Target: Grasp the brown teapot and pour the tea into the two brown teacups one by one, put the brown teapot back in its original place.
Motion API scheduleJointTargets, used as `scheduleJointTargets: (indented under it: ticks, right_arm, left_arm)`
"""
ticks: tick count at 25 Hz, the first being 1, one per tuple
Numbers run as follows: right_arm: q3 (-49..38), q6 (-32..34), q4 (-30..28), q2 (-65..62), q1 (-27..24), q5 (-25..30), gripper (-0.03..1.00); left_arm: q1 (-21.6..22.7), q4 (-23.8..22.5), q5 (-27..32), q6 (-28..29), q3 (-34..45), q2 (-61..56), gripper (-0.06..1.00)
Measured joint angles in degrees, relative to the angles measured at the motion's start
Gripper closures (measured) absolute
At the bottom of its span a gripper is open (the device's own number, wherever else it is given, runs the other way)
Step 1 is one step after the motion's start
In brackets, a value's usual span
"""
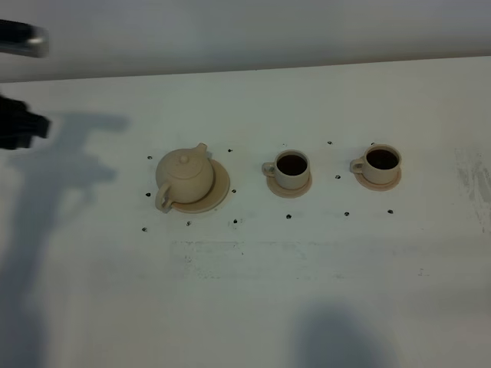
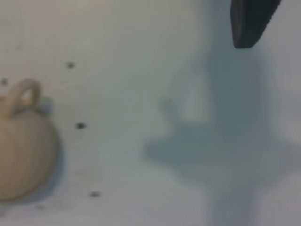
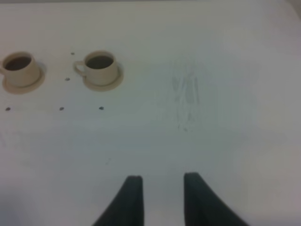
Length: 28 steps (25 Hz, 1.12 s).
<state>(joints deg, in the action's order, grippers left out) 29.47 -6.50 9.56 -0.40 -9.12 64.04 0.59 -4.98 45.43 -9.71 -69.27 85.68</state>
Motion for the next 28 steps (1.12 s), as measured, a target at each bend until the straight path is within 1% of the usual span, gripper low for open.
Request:
scheduleJointTargets:
  ticks: [2,5,11,13,16,20,21,22,25,28]
  right_arm:
    - [0.00,0.00,0.00,0.00,0.00,0.00,0.74]
    - [0.00,0.00,0.00,0.00,0.00,0.00,0.74]
    - [0.00,0.00,0.00,0.00,0.00,0.00,0.74]
    - [0.00,0.00,0.00,0.00,0.00,0.00,0.74]
    - [0.00,0.00,0.00,0.00,0.00,0.00,0.74]
    - [0.00,0.00,0.00,0.00,0.00,0.00,0.74]
    - [0.00,0.00,0.00,0.00,0.00,0.00,0.74]
    - [0.00,0.00,0.00,0.00,0.00,0.00,0.74]
    - [0.00,0.00,0.00,0.00,0.00,0.00,0.74]
    - [0.00,0.00,0.00,0.00,0.00,0.00,0.74]
  left_arm:
    - [2.53,-0.11,0.25,1.79,3.68,-5.84,0.43]
    - [4.38,1.41,1.15,2.68,10.17,-14.90,0.43]
    - [4.56,6.62,5.66,2.73,19.91,-32.85,0.46]
    - [4.56,7.63,7.15,2.74,22.27,-38.54,0.47]
    - [4.56,7.85,9.62,2.74,27.30,-47.00,0.48]
    - [4.62,7.98,10.17,3.25,33.45,-56.96,0.48]
    - [4.62,7.98,10.17,3.25,33.45,-56.96,0.48]
    - [4.62,8.03,10.11,4.04,36.63,-61.60,0.48]
    - [4.62,8.03,9.64,4.53,39.94,-67.53,0.48]
    - [4.62,8.04,10.79,4.70,41.29,-72.36,0.48]
